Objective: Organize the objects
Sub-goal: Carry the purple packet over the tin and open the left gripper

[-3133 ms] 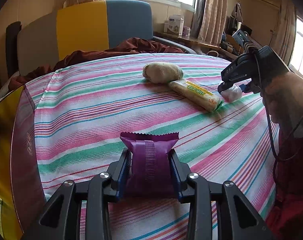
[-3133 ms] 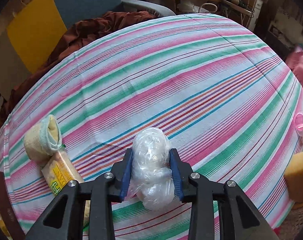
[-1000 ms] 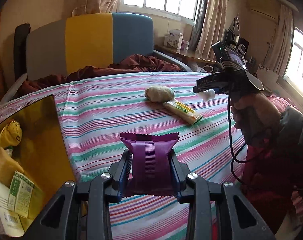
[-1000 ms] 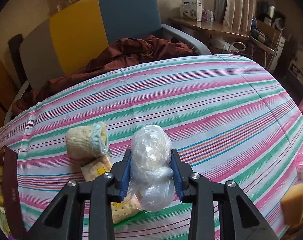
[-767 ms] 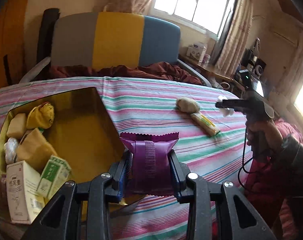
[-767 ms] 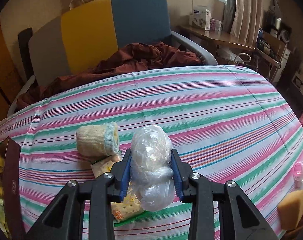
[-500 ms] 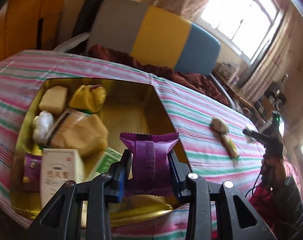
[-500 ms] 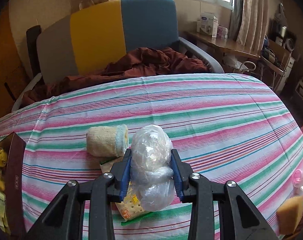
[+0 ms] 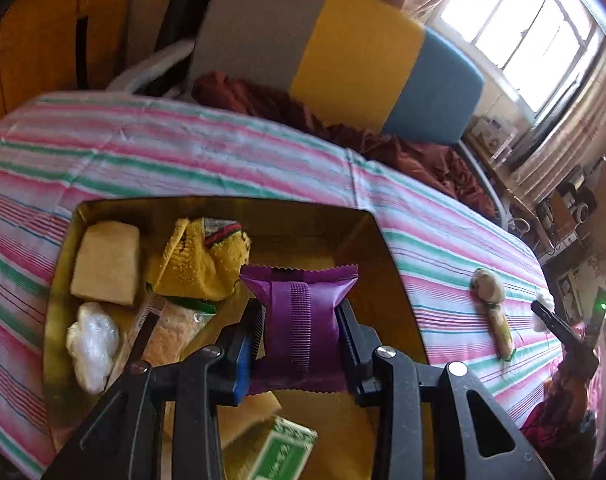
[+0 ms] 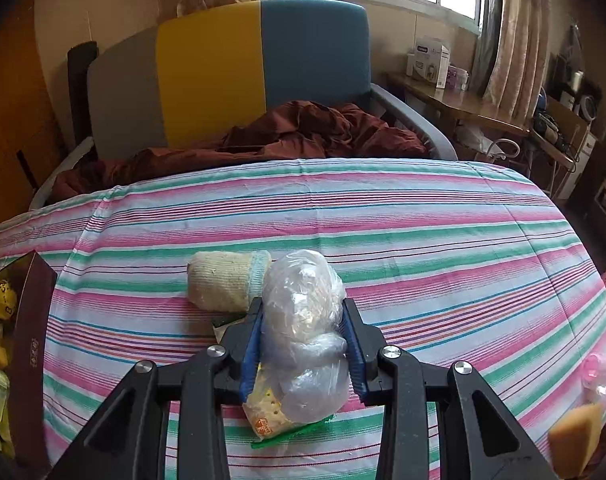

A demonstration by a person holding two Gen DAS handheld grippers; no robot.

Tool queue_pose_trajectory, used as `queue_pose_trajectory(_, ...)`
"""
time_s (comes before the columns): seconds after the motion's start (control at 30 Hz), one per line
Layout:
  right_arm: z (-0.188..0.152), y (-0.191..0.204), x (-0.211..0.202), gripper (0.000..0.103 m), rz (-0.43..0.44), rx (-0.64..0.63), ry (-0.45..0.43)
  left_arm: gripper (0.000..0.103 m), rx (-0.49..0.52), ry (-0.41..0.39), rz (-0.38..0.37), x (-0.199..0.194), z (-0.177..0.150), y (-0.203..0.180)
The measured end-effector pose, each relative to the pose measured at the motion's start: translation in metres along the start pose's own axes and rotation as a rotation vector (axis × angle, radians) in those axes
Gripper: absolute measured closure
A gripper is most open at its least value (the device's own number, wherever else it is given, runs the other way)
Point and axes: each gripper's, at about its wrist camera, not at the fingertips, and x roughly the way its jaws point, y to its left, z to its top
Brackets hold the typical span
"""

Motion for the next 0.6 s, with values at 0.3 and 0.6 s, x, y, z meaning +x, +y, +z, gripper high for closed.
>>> queue_pose_trajectory(0.3, 0.001, 0.001, 0.003, 0.065, 0.008, -0.008, 0.006, 0.059, -0.009, 0.126, 0.062, 0.041, 0.009, 0.008)
queue_pose_trajectory(0.6, 0.001, 0.000, 0.001, 0.065, 0.008, -0.001, -0.007, 0.055, -0.078, 0.032, 0.045, 0.003, 0.001, 0.020)
